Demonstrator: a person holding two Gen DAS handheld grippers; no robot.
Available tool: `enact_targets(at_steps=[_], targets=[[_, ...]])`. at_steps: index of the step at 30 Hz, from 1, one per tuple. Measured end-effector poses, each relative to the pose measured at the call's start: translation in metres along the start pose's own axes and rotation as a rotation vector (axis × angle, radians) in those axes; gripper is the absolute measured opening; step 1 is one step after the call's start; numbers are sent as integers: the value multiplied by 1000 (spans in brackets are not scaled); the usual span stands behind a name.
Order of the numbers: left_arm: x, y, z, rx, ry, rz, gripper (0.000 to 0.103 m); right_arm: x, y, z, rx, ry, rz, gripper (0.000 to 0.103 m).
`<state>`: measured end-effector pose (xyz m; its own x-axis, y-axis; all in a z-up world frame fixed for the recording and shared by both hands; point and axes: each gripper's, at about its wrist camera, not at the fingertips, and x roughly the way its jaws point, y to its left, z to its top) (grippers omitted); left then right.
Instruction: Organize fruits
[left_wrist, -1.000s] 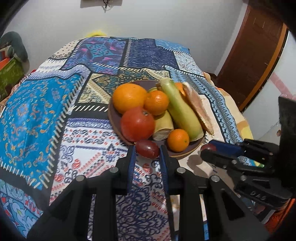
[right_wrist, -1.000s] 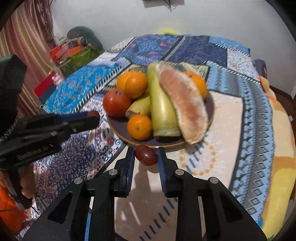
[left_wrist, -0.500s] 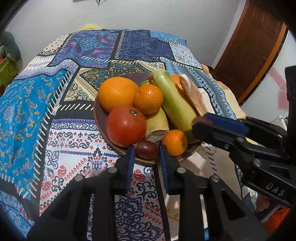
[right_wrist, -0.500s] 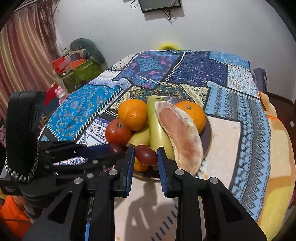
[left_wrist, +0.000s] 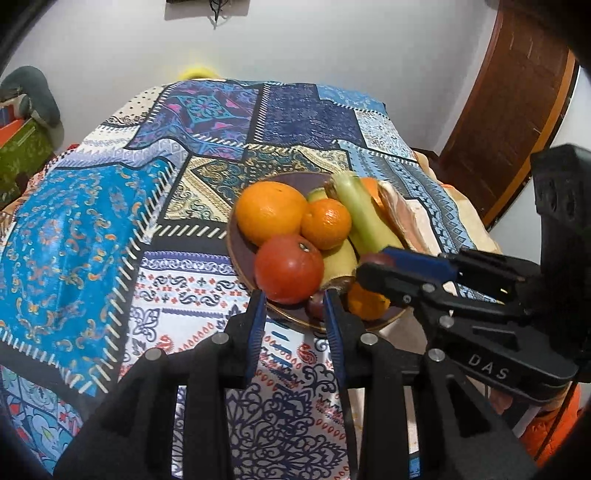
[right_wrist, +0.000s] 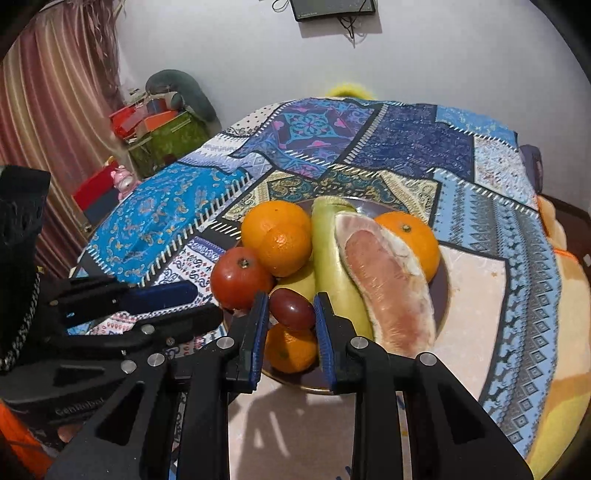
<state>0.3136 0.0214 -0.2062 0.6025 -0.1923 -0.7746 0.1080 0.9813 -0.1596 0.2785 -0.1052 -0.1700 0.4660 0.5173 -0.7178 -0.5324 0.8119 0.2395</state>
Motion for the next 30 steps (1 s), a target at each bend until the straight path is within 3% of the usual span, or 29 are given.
enact_targets(at_steps=[3,8,16,20,30], targets=[[-6,2,2,-2,-16,8,31,1,1,-1,0,9,1,24],[-20,2,6,-3,-44,18,31,-7,1,1,6,-18,-10,35],[-63,-9,9,11,-117,29,31,-46,12,7,4,-90,-25,35],[-107,-20,12,25,-196,27,31,-90,25,10,-13,-176,-56,35],[-246,-62,-1,92,-488,54,35,-229,64,-3,-51,-444,-149,36]])
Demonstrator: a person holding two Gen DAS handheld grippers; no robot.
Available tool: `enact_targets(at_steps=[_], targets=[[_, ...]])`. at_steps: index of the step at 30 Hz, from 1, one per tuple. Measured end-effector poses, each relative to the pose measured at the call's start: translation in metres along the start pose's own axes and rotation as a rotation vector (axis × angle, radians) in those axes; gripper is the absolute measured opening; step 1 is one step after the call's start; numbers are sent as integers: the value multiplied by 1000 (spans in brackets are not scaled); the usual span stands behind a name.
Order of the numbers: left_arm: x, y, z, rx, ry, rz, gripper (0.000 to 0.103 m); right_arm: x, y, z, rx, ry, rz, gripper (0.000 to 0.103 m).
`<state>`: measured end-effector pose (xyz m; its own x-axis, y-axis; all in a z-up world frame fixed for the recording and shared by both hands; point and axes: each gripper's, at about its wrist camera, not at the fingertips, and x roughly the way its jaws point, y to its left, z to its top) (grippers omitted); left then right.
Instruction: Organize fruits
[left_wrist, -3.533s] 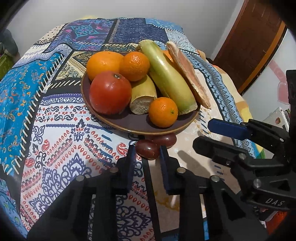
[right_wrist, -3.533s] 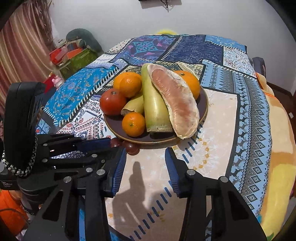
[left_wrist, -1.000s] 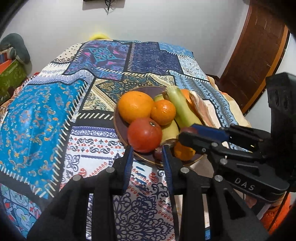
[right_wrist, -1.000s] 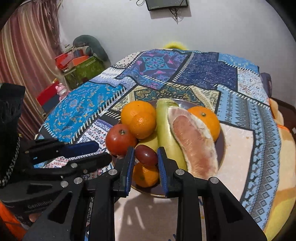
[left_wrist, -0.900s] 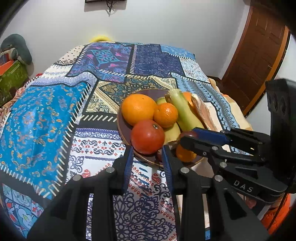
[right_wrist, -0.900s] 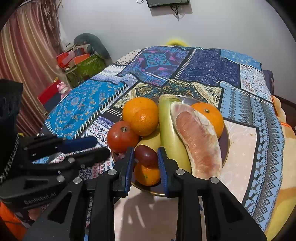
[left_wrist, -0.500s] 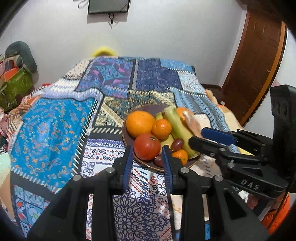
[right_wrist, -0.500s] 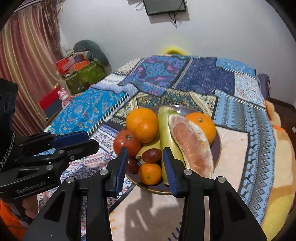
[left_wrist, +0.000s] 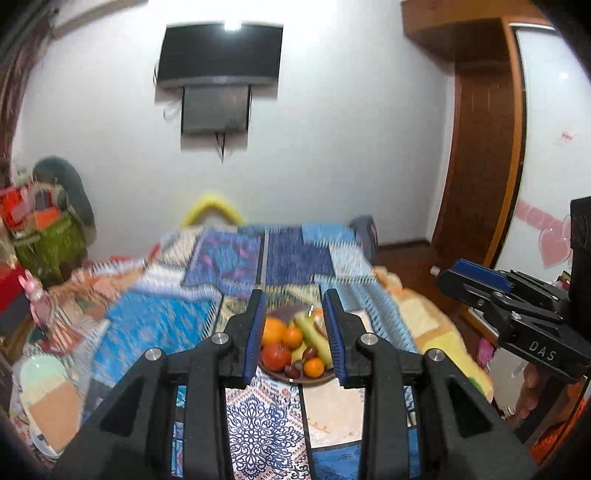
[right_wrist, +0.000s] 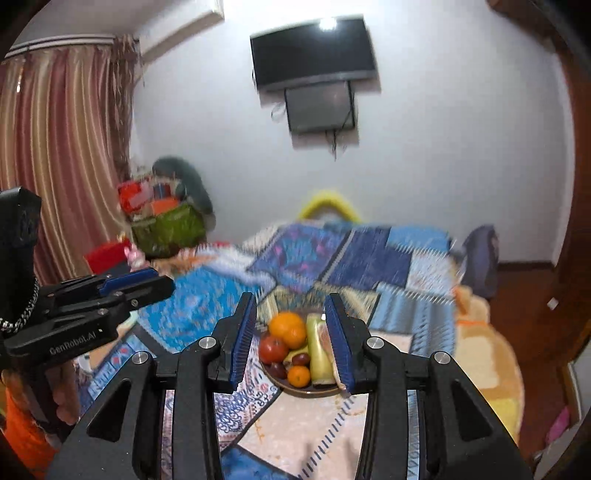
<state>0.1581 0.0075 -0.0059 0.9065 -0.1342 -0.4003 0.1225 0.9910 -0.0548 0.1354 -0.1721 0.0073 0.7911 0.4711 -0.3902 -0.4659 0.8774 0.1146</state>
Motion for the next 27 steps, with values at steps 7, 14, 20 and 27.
enact_targets(at_steps=[7,14,20,27], targets=[[-68,-20,11,27,-160,22,62,-66,17,11,-15,-141,-46,47],[-95,-27,9,26,-207,23,88,-92,33,8,-17,-216,-86,77],[-112,-26,3,13,-231,43,101,-93,38,3,-21,-233,-119,94],[-122,-29,-4,1,-234,41,103,-106,42,-1,-23,-269,-160,103]])
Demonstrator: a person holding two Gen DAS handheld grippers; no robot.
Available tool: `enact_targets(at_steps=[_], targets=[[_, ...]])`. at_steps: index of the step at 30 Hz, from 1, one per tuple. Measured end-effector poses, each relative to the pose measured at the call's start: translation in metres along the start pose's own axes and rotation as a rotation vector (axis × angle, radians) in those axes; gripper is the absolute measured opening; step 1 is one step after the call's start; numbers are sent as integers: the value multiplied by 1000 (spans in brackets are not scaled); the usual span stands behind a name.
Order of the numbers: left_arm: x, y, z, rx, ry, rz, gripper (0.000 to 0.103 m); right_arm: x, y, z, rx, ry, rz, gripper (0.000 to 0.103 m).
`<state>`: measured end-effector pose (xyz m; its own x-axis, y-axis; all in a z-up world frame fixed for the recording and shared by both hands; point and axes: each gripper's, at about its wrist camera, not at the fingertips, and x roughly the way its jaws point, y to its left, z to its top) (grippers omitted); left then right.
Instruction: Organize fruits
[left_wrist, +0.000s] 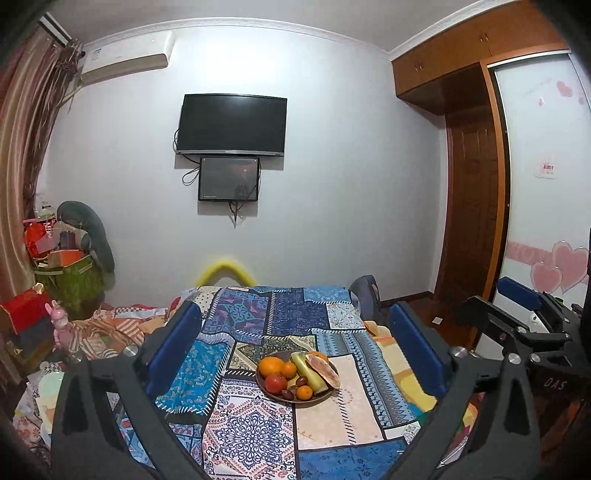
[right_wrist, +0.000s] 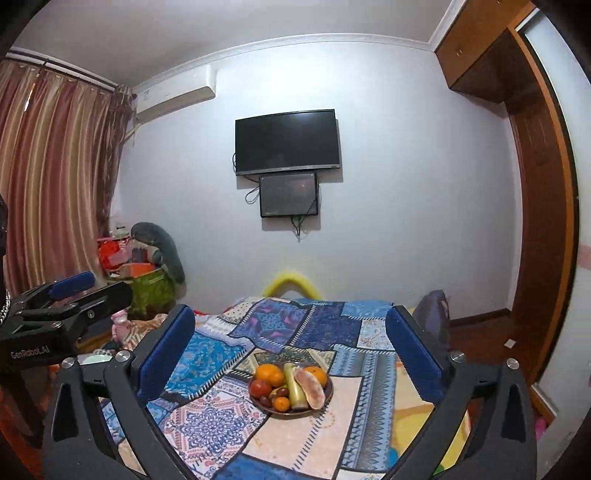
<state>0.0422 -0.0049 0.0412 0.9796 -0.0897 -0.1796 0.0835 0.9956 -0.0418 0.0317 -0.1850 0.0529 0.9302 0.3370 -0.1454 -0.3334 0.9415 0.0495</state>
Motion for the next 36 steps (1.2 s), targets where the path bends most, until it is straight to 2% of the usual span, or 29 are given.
enact_targets(at_steps=[24,36], targets=[[-4,-4,-1,14,-21,15,103,-13,-1,-1,7,-13,-10,103],[-3,-6,0,19,-18,-1,103,-15,-4,1,10,-17,-15,103]])
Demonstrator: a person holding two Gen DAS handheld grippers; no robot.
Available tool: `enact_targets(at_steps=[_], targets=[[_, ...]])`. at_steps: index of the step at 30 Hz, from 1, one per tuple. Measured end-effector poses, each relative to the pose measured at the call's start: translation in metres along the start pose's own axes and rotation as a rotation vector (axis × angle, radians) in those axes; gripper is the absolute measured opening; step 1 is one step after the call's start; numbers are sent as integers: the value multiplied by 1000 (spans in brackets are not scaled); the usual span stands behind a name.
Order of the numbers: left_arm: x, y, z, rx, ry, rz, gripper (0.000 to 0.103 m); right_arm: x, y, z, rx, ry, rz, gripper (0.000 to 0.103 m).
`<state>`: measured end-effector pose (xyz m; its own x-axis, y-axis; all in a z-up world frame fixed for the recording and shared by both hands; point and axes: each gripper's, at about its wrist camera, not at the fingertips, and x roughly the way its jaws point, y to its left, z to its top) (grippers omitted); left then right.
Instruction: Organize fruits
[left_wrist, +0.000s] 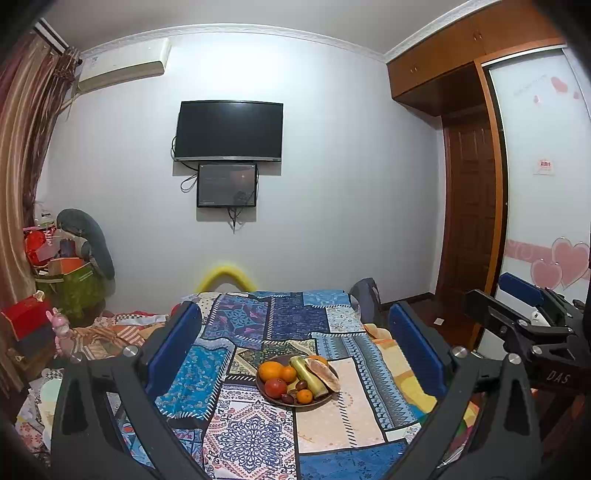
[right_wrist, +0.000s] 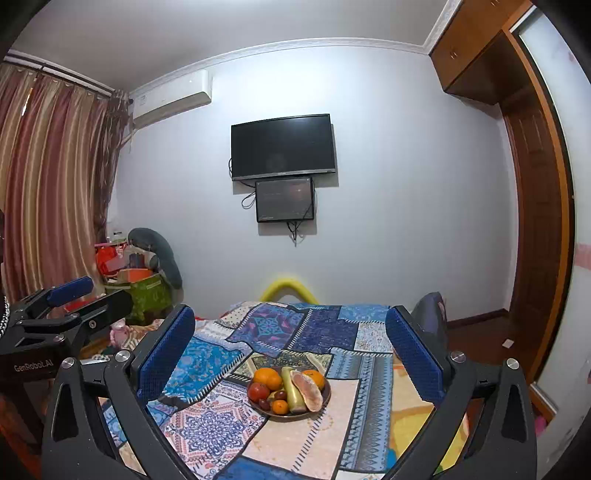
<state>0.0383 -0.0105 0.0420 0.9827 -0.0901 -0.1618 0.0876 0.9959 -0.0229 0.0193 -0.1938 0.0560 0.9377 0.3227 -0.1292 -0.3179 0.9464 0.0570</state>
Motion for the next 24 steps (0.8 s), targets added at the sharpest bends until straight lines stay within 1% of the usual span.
enact_targets(at_steps=[16,24], targets=[[-1,0,1,2,1,0,103,0,0,0,0,4,0,103],[4,-1,3,-5,17,-8,103,-1,1,0,-3,0,0,103]])
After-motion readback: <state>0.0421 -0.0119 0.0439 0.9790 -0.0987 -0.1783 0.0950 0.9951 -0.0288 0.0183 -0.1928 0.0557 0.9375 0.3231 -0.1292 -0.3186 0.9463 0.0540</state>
